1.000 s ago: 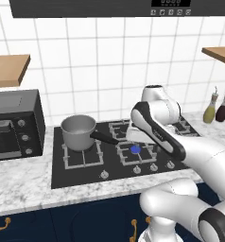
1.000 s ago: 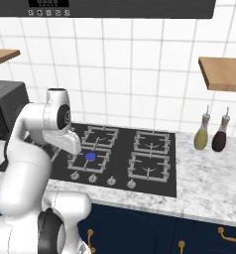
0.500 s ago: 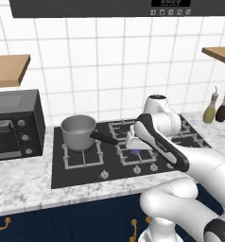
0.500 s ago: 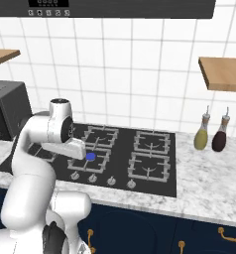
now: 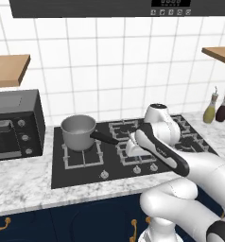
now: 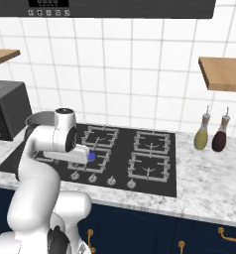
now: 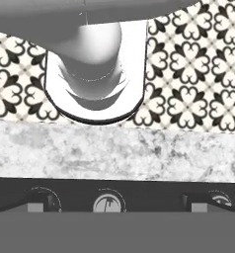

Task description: Turn off the front center burner of the stove.

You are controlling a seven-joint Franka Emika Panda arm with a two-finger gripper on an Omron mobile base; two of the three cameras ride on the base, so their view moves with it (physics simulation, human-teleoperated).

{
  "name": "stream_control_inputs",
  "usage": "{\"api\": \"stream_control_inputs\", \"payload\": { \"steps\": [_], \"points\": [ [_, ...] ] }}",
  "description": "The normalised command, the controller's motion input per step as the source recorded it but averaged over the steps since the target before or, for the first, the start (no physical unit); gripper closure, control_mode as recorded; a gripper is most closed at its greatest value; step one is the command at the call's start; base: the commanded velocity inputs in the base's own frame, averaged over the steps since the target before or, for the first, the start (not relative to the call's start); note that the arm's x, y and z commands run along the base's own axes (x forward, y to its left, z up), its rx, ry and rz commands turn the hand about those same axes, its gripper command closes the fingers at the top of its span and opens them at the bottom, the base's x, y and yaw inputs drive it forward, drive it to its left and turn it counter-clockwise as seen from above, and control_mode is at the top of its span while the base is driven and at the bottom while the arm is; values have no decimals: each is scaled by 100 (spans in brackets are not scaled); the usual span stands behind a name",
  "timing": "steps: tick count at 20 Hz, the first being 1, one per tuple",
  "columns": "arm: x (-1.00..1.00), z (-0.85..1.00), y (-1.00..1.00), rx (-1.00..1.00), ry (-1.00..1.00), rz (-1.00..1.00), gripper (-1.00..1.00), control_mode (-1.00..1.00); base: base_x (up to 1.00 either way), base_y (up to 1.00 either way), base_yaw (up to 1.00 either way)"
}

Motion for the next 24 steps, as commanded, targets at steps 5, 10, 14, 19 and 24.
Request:
{"api": "stream_control_inputs", "payload": {
  "steps": [5, 10, 14, 19, 24],
  "points": [
    [20, -29, 0, -1, -1, 9, -100, -100, 0, 0, 0],
    [21, -28, 0, 0, -3, 10, -100, -100, 0, 0, 0],
    [7, -36, 0, 0, 0, 10, -100, -100, 0, 0, 0],
    [6, -34, 0, 0, 0, 5, -100, -100, 0, 0, 0],
    [5, -18, 1, 0, 0, 0, -100, -100, 0, 0, 0]
  ]
}}
